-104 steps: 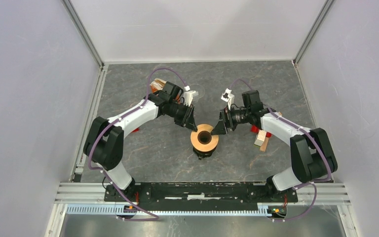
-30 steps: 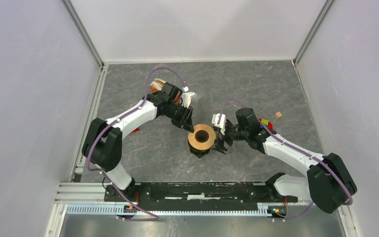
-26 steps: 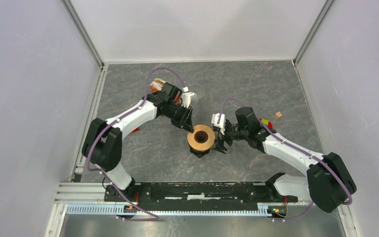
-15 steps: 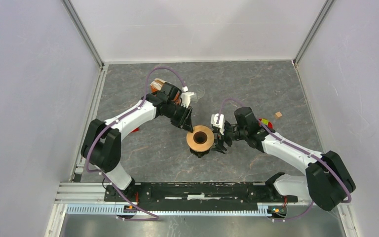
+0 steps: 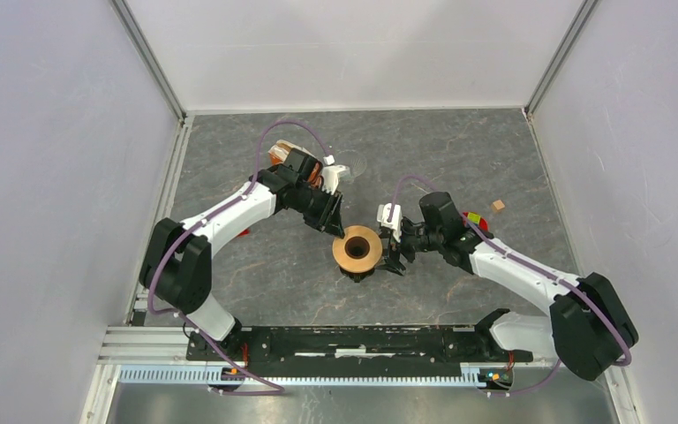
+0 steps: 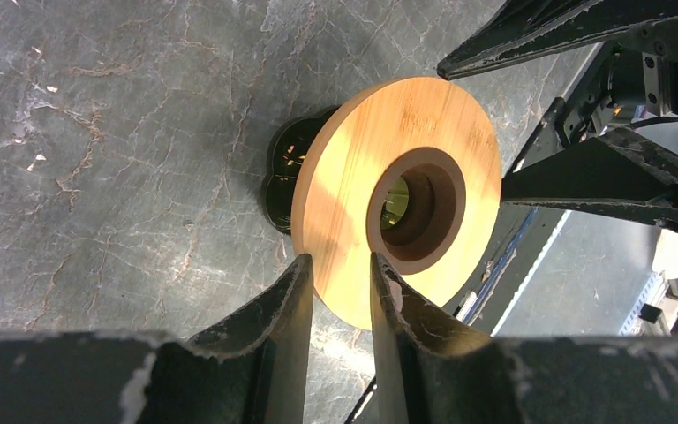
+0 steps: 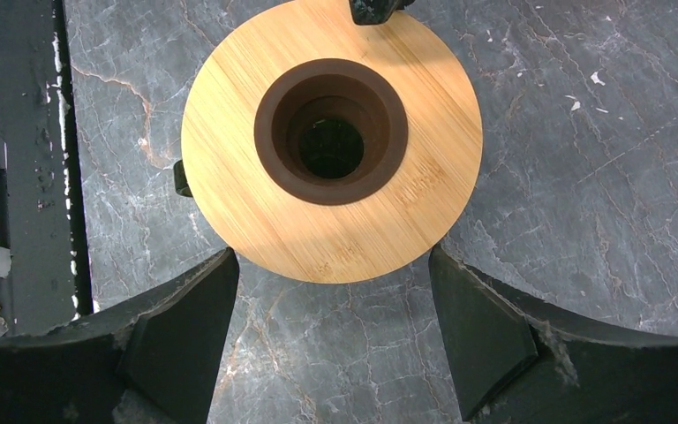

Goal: Place the coffee filter in the dripper

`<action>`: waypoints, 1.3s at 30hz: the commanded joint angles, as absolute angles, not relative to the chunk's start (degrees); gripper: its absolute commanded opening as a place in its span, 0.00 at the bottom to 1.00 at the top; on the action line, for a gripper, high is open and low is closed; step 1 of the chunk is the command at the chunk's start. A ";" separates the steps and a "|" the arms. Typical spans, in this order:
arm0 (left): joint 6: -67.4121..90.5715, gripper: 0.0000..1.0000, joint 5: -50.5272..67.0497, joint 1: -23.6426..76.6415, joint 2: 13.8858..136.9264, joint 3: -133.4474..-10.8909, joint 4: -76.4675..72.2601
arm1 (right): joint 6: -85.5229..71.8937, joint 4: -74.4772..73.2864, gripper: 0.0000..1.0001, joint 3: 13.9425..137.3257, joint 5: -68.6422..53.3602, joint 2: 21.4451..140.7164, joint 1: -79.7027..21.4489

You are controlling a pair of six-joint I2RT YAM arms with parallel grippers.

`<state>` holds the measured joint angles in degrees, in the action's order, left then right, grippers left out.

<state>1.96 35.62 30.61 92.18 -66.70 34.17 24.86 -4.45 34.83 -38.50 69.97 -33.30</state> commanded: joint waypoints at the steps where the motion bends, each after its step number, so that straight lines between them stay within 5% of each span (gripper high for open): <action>1: 0.09 0.37 37.00 30.67 89.83 -66.25 33.63 | 25.13 -4.36 0.85 36.06 -38.20 68.04 -33.66; 14: 0.09 0.41 32.80 30.26 89.00 -67.48 33.57 | 25.66 -7.99 0.93 38.59 -33.78 65.35 -33.55; 20: -2.02 0.66 25.80 28.49 87.05 -72.29 32.35 | 25.56 -10.69 0.95 40.43 -32.13 63.57 -32.50; 23: -1.37 0.71 17.19 28.32 88.88 -76.90 31.17 | 23.84 -9.59 0.95 40.03 -32.23 62.41 -30.19; 39: 4.42 0.54 1.43 27.56 122.30 -120.07 42.54 | 20.20 -4.59 0.93 34.53 -34.92 59.07 -21.97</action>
